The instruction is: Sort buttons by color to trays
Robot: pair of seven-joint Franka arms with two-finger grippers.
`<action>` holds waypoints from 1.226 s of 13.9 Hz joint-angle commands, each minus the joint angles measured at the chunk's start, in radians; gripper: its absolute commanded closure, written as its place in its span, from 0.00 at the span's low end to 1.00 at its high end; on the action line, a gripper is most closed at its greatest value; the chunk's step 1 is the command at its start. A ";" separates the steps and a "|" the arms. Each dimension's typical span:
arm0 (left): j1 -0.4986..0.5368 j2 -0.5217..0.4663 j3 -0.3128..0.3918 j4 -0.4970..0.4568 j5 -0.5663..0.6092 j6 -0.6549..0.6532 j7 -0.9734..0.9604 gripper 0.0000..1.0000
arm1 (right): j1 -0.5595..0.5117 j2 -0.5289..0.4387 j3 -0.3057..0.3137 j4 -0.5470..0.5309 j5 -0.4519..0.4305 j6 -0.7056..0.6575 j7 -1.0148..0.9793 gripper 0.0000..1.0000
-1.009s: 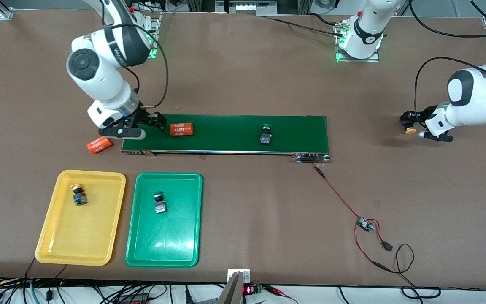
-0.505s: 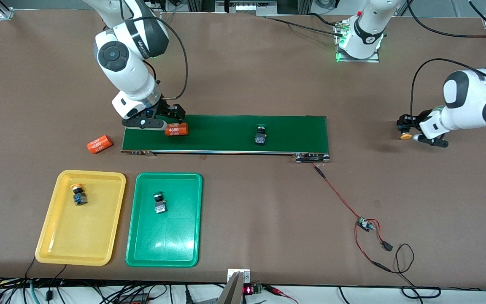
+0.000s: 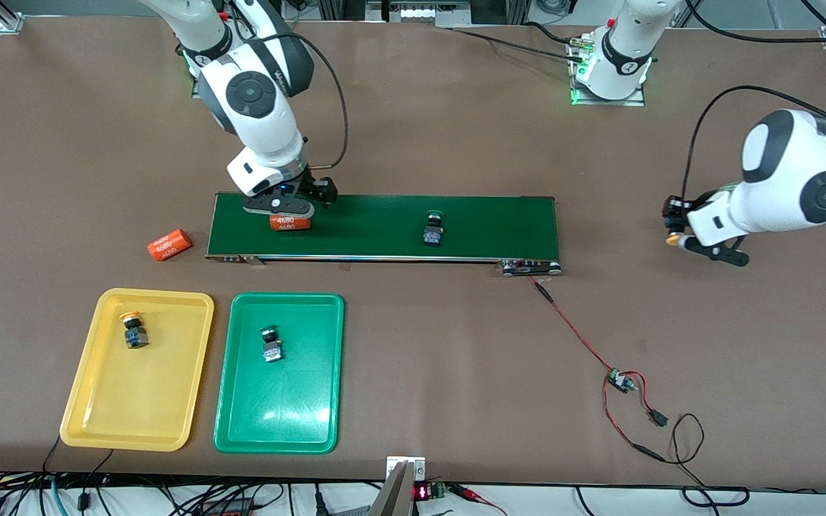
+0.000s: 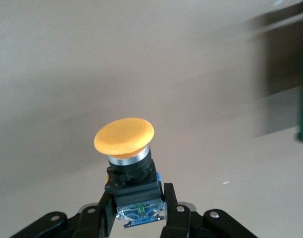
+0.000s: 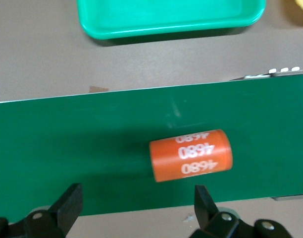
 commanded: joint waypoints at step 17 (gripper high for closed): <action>-0.530 0.225 0.035 0.173 0.062 0.023 -0.441 1.00 | 0.091 0.160 0.001 0.175 -0.063 0.000 0.196 0.00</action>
